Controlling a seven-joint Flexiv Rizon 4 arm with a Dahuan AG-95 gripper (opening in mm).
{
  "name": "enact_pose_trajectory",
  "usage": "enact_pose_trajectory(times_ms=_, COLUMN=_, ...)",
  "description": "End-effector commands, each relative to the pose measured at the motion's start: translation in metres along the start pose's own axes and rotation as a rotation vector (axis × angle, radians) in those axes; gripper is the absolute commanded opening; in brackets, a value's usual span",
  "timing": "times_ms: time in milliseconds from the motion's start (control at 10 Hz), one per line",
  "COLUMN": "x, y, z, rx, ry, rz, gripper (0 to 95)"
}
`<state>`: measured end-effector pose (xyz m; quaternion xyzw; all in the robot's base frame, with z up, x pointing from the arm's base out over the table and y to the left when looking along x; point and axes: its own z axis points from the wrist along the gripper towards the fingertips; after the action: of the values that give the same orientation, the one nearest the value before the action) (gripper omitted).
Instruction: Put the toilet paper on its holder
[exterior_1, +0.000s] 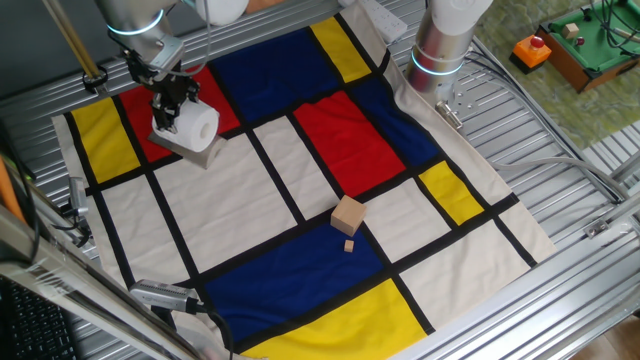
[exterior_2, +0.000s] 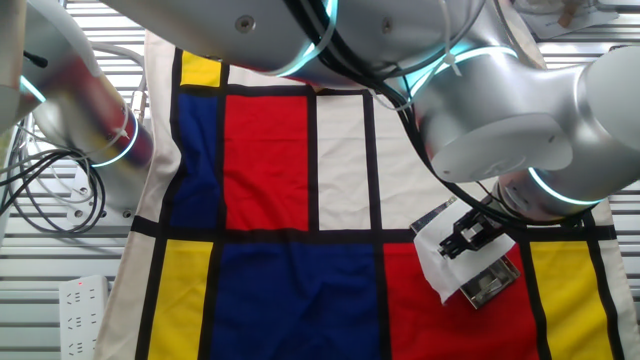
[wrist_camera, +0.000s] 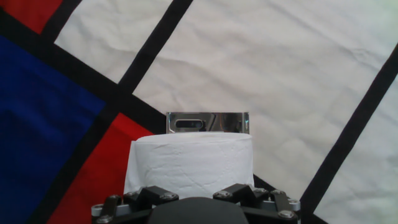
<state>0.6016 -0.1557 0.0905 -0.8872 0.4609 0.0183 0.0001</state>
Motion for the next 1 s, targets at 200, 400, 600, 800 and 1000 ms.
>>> enact_pose_trajectory(times_ms=200, x=0.002, y=0.001, z=0.001, rx=0.001, ry=0.002, rz=-0.004, gripper=0.0)
enact_pose_trajectory(times_ms=400, x=0.005, y=0.002, z=0.002, rx=0.001, ry=0.001, rz=-0.008, gripper=0.0)
enact_pose_trajectory(times_ms=600, x=0.009, y=0.003, z=0.0, rx=0.001, ry=0.001, rz=-0.012, gripper=0.0)
enact_pose_trajectory(times_ms=800, x=0.012, y=0.003, z=0.0, rx=0.001, ry=-0.001, rz=-0.017, gripper=0.0)
enact_pose_trajectory(times_ms=1000, x=0.014, y=0.002, z=0.0, rx=0.002, ry=-0.001, rz=-0.022, gripper=0.0)
